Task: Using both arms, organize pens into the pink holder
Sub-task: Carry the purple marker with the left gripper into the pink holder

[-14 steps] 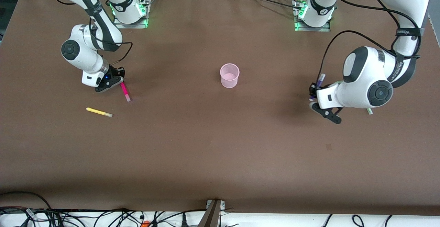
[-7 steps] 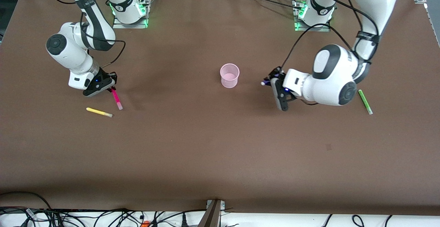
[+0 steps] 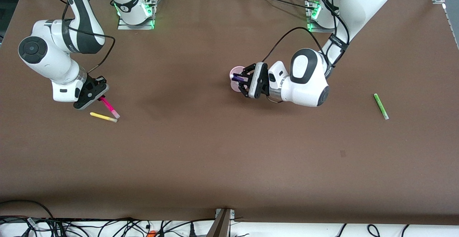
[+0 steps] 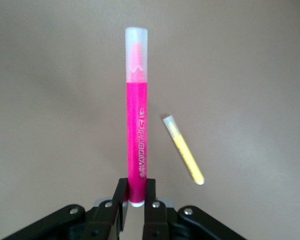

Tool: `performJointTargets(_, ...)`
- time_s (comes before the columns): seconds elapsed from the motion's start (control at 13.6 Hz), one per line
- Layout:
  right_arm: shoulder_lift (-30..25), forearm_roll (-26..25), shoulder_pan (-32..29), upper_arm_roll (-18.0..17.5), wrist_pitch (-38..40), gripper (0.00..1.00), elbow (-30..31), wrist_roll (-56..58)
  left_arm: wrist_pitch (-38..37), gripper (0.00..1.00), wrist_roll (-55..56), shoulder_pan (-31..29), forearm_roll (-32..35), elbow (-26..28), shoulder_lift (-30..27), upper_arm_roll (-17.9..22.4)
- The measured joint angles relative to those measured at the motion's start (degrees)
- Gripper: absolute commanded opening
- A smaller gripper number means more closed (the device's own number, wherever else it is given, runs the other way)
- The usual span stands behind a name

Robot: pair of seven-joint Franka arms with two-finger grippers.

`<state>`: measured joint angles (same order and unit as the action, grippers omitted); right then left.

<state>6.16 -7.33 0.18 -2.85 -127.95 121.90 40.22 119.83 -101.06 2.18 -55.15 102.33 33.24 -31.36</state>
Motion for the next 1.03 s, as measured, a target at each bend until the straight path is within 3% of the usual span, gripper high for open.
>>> performJointTargets(0.37,0.1,-2.18,1.43,-0.78,3.42,0.0,-3.39,0.1,0.0,0.0,-11.89,0.84,-3.02,2.85,0.22,-1.31)
performJointTargets(0.44,0.17,-2.23,1.44,-0.78,3.44,0.0,-3.4,0.14,0.0,0.06,-13.35,0.94,-3.1,3.6,0.27,-1.32)
performJointTargets(0.51,0.24,-2.27,1.44,-0.78,3.45,0.0,-3.4,0.17,0.01,0.99,-14.23,0.91,-3.11,4.28,0.31,-1.31)
performJointTargets(1.03,0.27,-3.29,1.53,-0.79,3.54,0.0,-3.4,0.38,-0.12,1.0,-15.38,0.23,-3.11,4.62,0.21,-1.3)
